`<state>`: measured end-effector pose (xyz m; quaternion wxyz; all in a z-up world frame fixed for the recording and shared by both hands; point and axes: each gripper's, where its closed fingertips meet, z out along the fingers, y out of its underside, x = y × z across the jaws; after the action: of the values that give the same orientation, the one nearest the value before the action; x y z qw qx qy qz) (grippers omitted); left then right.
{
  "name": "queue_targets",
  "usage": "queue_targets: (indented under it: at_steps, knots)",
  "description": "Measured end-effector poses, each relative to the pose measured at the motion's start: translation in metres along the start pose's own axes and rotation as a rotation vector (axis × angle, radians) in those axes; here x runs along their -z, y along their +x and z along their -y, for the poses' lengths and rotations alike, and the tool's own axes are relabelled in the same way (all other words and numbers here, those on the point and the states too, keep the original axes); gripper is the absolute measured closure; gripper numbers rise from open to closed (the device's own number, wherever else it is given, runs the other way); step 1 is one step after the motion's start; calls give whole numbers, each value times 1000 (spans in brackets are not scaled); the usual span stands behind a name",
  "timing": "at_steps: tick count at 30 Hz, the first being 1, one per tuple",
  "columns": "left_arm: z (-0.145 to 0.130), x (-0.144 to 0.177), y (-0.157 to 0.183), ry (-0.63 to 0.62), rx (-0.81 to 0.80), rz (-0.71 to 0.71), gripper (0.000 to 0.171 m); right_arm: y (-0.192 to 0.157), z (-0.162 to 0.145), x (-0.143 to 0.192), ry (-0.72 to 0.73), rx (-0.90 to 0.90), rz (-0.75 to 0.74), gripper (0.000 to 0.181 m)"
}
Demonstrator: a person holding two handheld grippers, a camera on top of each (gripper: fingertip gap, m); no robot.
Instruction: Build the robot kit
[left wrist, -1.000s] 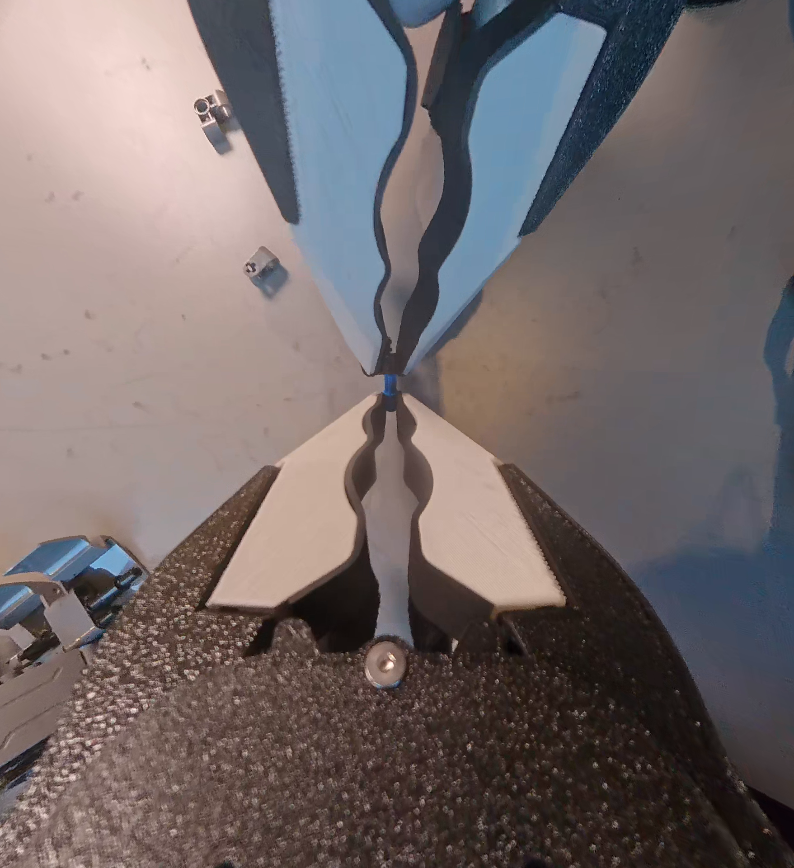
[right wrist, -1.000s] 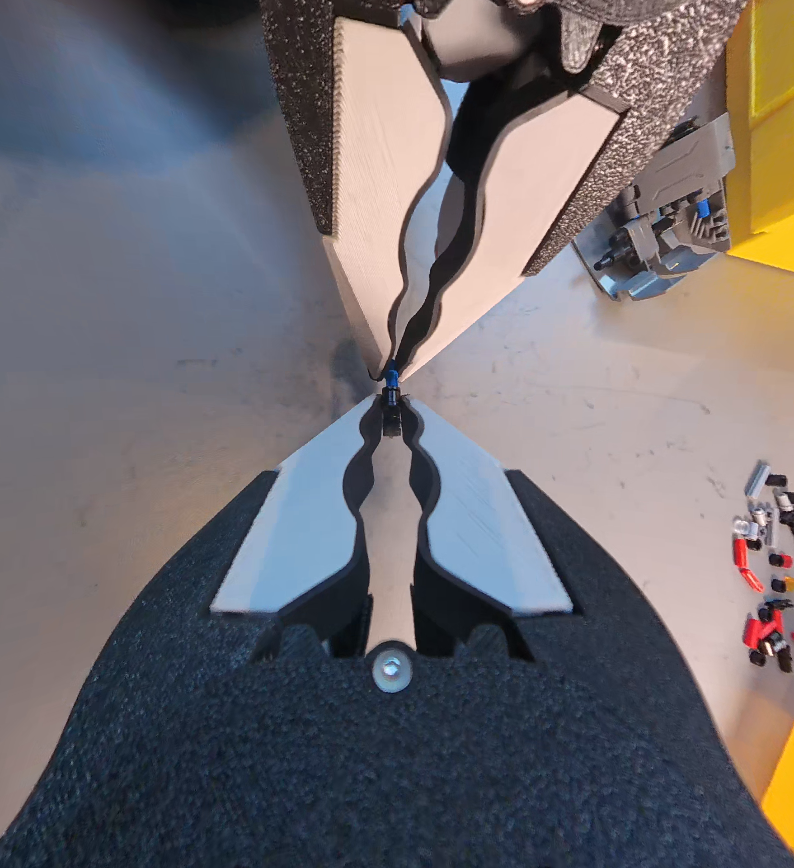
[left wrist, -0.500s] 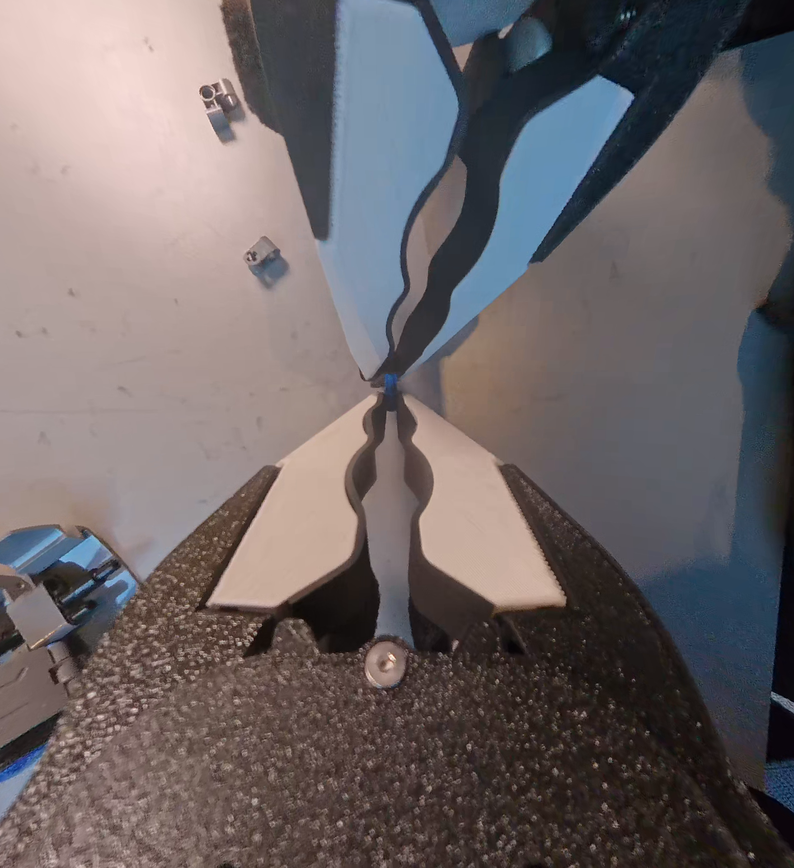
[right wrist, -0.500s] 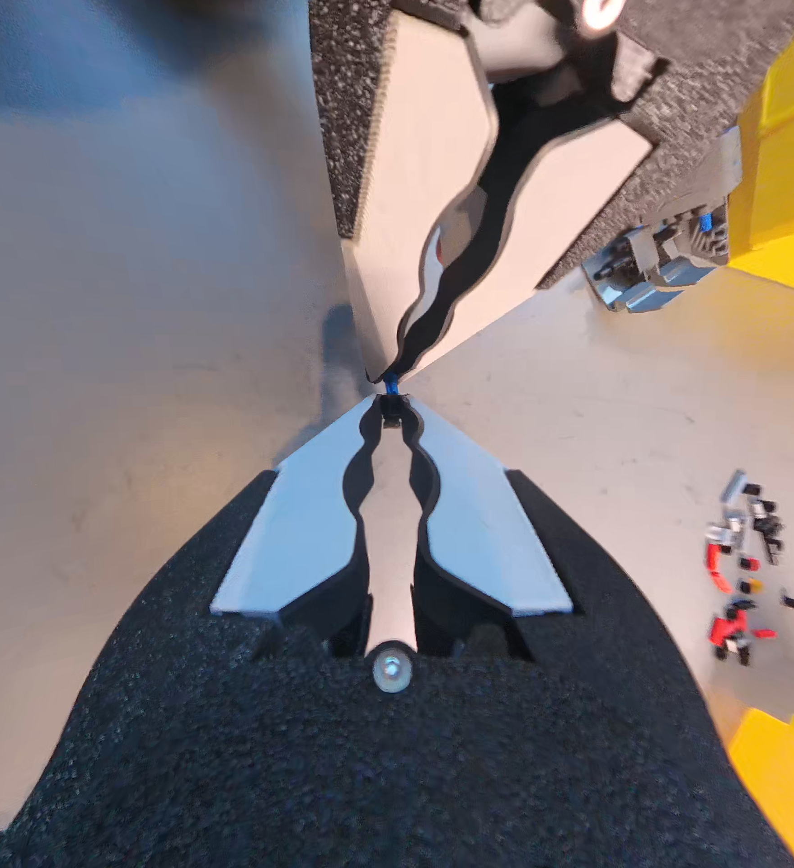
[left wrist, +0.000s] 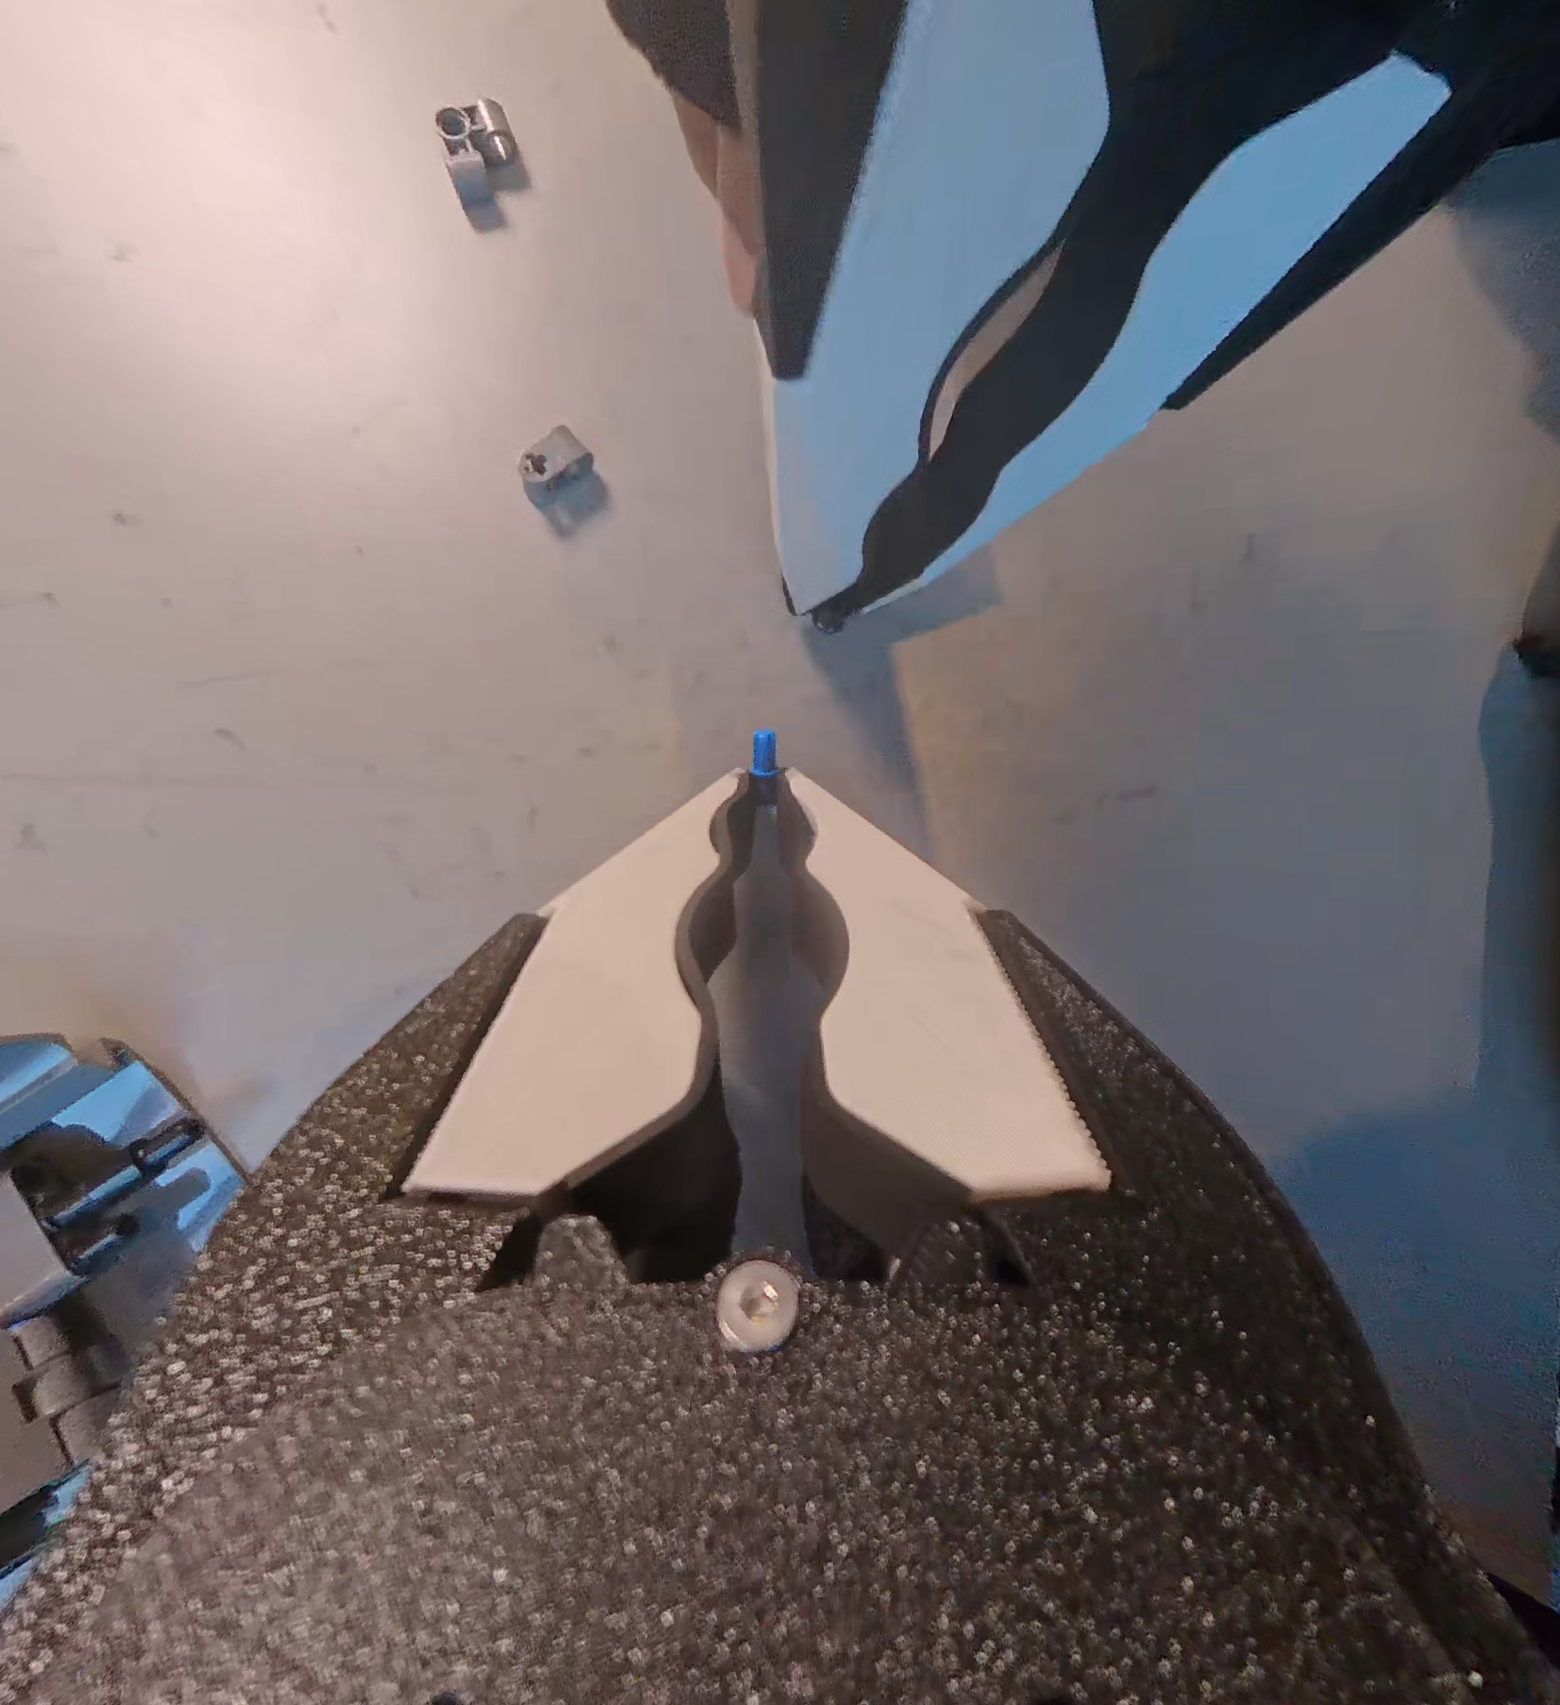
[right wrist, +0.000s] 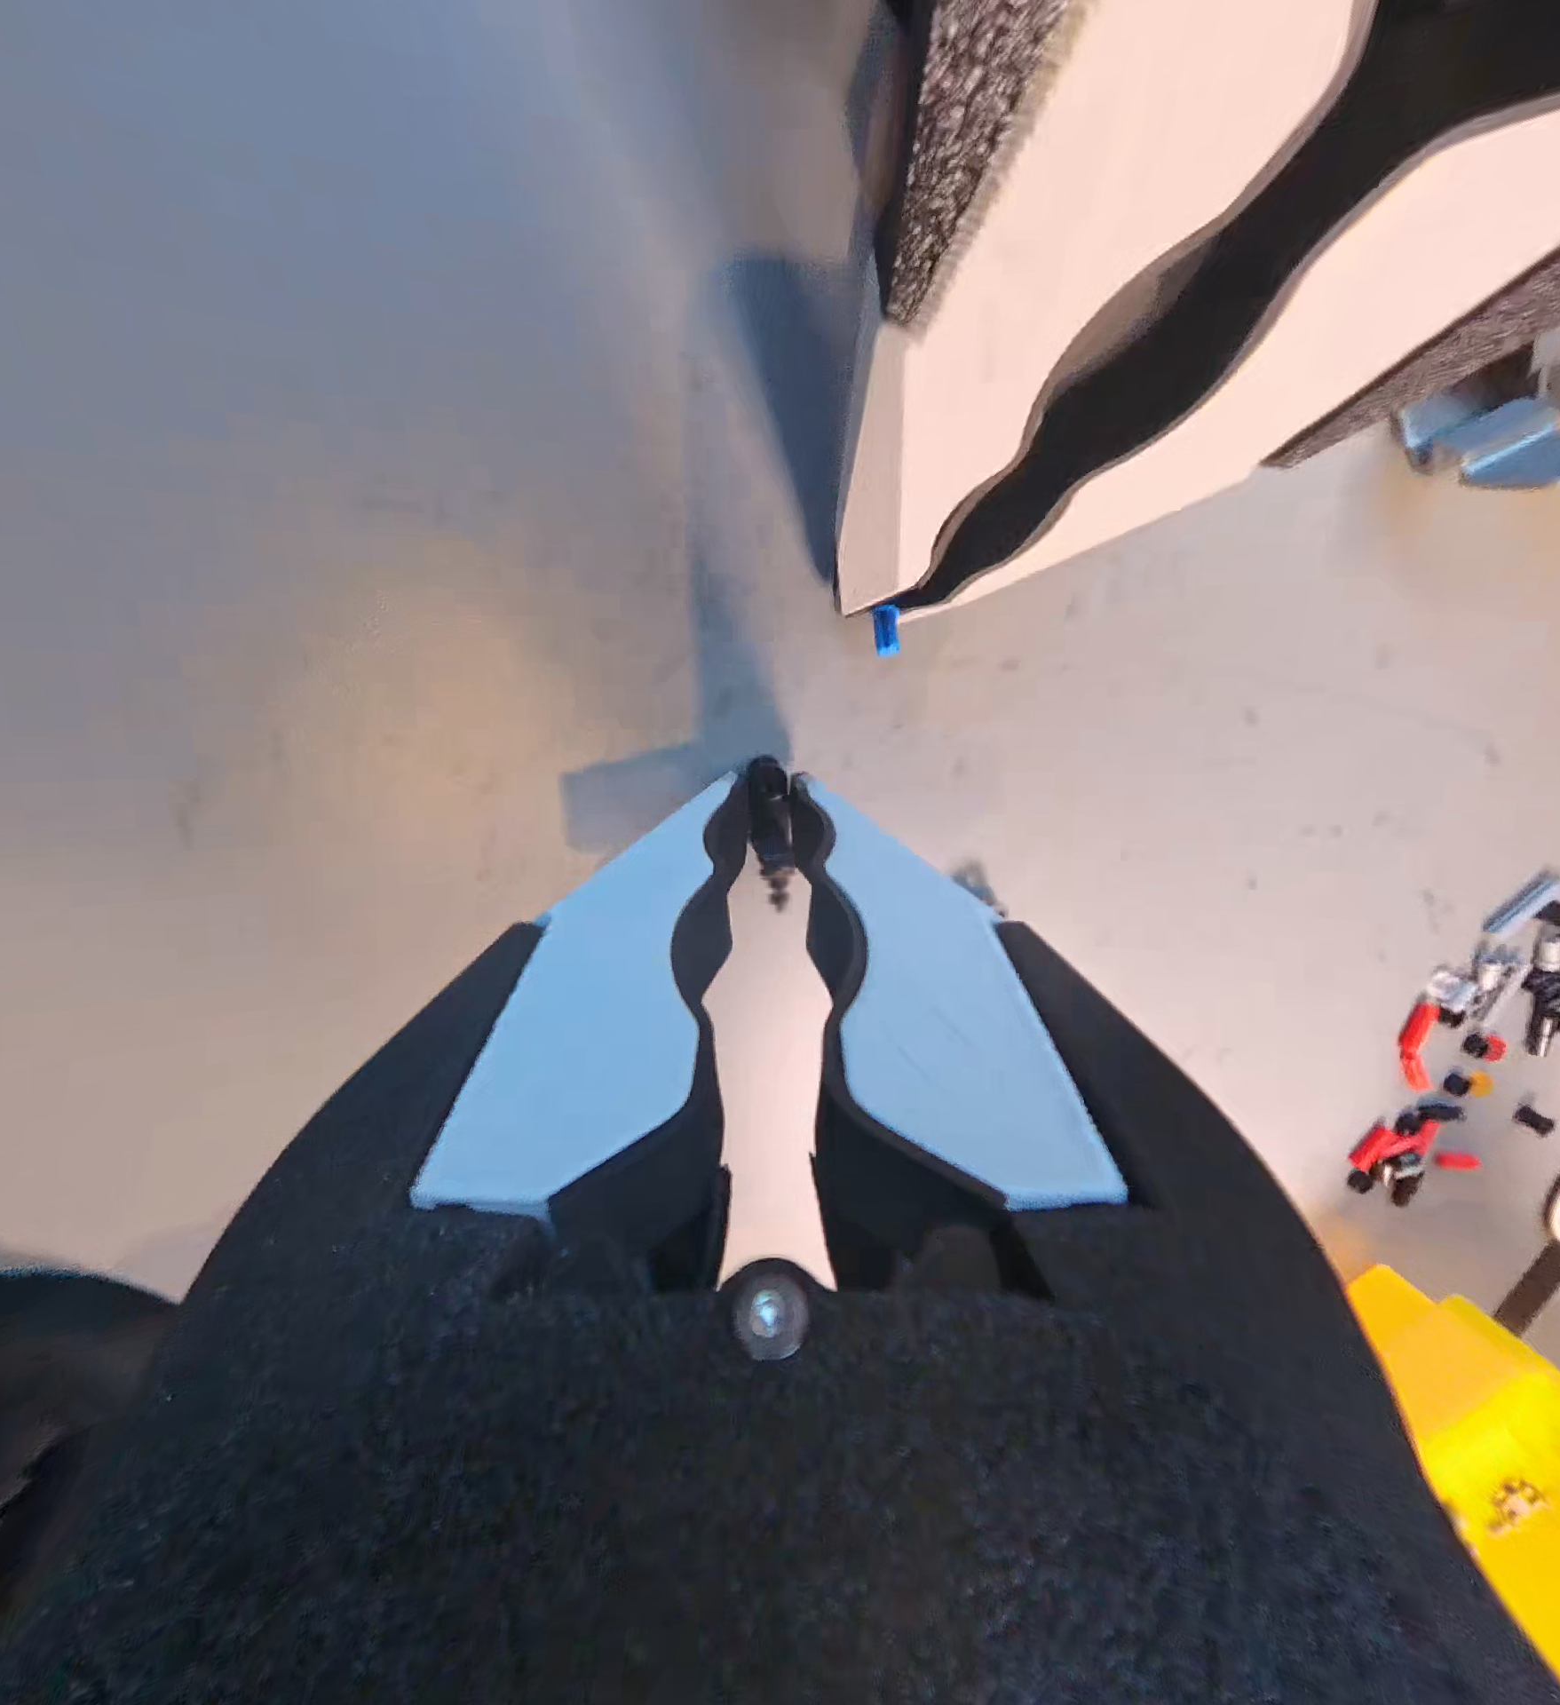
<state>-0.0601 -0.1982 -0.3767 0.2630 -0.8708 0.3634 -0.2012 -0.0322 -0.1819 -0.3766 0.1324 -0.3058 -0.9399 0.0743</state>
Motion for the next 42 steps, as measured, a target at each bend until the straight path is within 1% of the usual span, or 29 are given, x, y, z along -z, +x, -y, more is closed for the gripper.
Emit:
queue_targets:
  at_steps: [4, 7, 9, 12, 14, 15, 16, 18, 20, 21, 22, 24, 26, 29, 31, 35, 42]
  knots:
    - [-2, 2, -2, 16, 3, -9, 168, 3, 1, -1, 87, -56, 32, 163]
    - [-1, 2, -2, 27, 2, -17, 168, 5, 1, 5, 216, -134, 59, 158]
    - [0, 1, -2, 40, 0, -21, 168, 4, 2, 9, 294, -162, 78, 158]
    - [1, 0, -3, 56, -2, -30, 168, 1, 6, 10, 404, -180, 107, 160]
    - [2, 0, -3, 68, 0, -37, 168, 2, 5, 5, 427, -195, 119, 165]
    - [2, -1, -3, 73, 0, -40, 168, 1, 3, 1, 424, -197, 128, 171]
    - [2, -1, -3, 76, 2, -43, 168, 0, 5, 0, 453, -204, 144, 173]
    - [3, -1, -3, 83, 9, -50, 168, 1, 7, 0, 491, -241, 176, 174]
    - [4, -1, -3, 93, 21, -58, 169, 4, 6, 3, 513, -268, 154, 175]
    - [5, -1, -2, 98, 27, -71, 169, 9, 7, 7, 552, -319, 134, 175]
    - [7, -1, 0, 107, 33, -81, 169, 15, 11, 15, 625, -393, 124, 175]
    - [13, 1, 2, 136, 51, -93, 168, 20, 20, 33, 767, -516, 145, 174]
    - [21, 4, 4, 176, 67, -114, 168, 25, 19, 34, 793, -612, 132, 174]
    - [28, 7, 8, 215, 82, -138, 168, 28, 20, 37, 854, -698, 185, 174]
    - [32, 10, 11, 242, 91, -163, 168, 28, 21, 38, 875, -711, 215, 174]
    - [30, 9, 12, 236, 99, -181, 169, 24, 23, 37, 882, -703, 250, 174]
    - [34, 14, 10, 272, 131, -196, 169, 27, 20, 41, 912, -717, 248, 174]
